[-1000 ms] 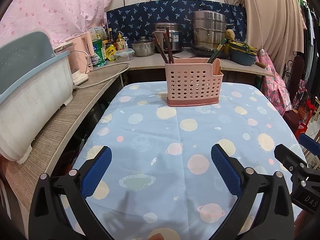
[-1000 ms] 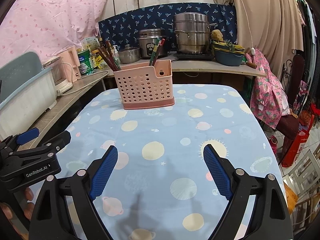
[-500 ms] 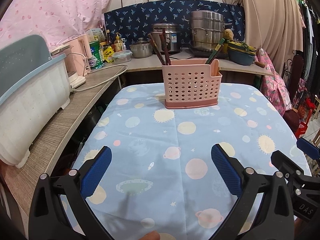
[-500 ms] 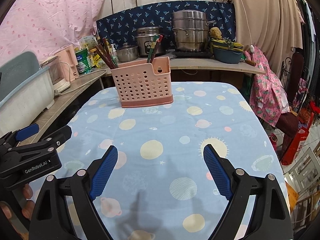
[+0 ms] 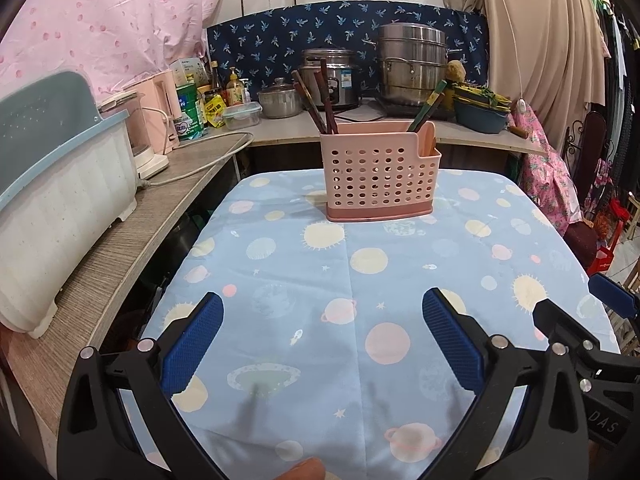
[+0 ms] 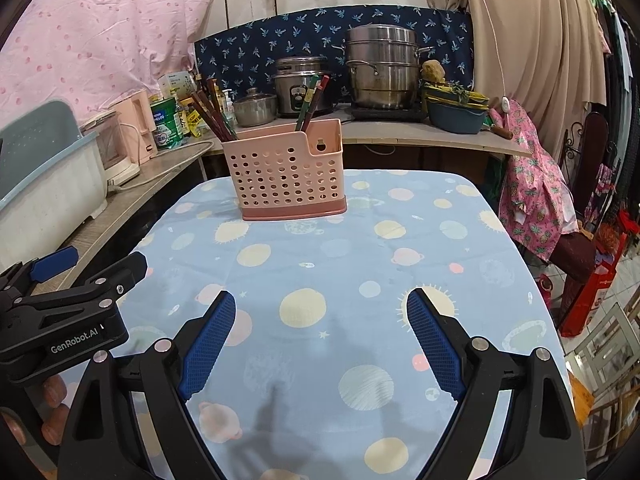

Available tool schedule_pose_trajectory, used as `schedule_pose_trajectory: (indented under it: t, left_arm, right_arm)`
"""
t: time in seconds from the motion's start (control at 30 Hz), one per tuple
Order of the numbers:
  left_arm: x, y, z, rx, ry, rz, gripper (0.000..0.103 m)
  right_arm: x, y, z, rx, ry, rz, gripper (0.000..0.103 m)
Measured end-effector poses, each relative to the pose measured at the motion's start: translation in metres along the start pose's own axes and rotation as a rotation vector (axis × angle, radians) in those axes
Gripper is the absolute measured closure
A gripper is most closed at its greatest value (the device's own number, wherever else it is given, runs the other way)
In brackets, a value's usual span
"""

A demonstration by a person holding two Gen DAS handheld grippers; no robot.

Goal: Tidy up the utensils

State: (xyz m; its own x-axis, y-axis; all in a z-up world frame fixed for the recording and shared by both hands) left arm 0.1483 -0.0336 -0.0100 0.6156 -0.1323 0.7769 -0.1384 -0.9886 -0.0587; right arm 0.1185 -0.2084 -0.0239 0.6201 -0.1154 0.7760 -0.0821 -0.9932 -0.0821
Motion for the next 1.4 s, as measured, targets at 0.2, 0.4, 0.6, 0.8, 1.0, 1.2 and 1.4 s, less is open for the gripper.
schedule_pose_trajectory:
  t: [0.2,0.4,0.6,0.8,1.0,1.2,1.4]
  left_arm:
    - [0.0,-0.001,0.005,0.009,-0.008,0.002,0.008]
    - [0.001,-0.002,0.007,0.016,-0.008,0.005,0.008]
    - [0.004,-0.005,0.013,0.022,-0.02,0.003,0.008]
    - [0.006,-0.007,0.015,0.037,-0.018,0.003,0.008]
    - [0.009,-0.015,0.023,0.07,-0.027,-0.017,0.008]
    - [0.012,-0.014,0.027,0.057,-0.032,-0.01,0.008]
    - [0.018,-0.008,0.027,0.012,-0.016,-0.007,0.008]
  right_arm:
    - [0.002,0.002,0.003,-0.007,-0.002,0.006,0.019]
    - [0.003,0.004,0.006,-0.011,-0.004,0.007,0.019]
    - [0.006,0.008,0.011,-0.013,-0.002,0.014,0.019]
    - [0.008,0.007,0.014,-0.011,-0.005,0.007,0.019]
    - [0.01,0.008,0.016,-0.015,-0.008,0.009,0.019]
    - [0.012,0.01,0.02,-0.021,-0.01,0.013,0.019]
    - [0.016,0.007,0.021,-0.016,-0.004,0.012,0.018]
Point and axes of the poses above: each gripper's, at about its wrist camera, not at the fingertips, and z roughly the way its jaws point, y to its right, x to its top, the point moved 7 cm from there along z, roughly the way its jaws point, and after that the axes turned 3 degrees about -y, right-handed, at the moved point
